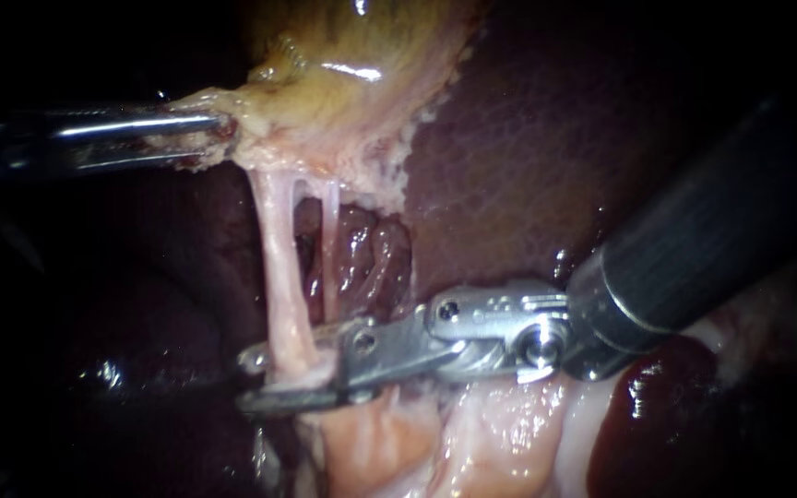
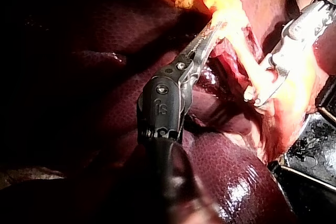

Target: Clipping first clip left tube

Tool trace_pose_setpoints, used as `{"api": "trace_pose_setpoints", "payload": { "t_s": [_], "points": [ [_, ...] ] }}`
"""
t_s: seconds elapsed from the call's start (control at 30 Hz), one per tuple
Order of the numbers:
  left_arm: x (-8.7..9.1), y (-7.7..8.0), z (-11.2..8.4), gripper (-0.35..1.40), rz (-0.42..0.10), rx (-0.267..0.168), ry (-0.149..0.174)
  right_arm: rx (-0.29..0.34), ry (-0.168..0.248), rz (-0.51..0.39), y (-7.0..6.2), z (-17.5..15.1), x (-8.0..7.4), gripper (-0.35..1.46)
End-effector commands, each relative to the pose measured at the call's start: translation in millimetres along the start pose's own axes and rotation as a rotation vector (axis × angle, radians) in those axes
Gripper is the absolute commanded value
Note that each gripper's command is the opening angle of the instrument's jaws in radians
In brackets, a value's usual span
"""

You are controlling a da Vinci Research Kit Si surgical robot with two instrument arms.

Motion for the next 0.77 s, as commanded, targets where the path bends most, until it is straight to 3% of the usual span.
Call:
{"api": "trace_pose_setpoints", "payload": {
  "t_s": [0.03,0.77],
  "points": [
    [0.0,0.0,0.0,-0.35,0.000,0.000,0.000,0.003,-0.002,-0.002,0.0,-0.2,-0.1,-0.35],
    [0.0,0.0,0.0,-0.35,0.000,0.000,0.000,0.009,-0.003,0.020,0.4,-0.2,-0.6,-0.35]
  ]
}}
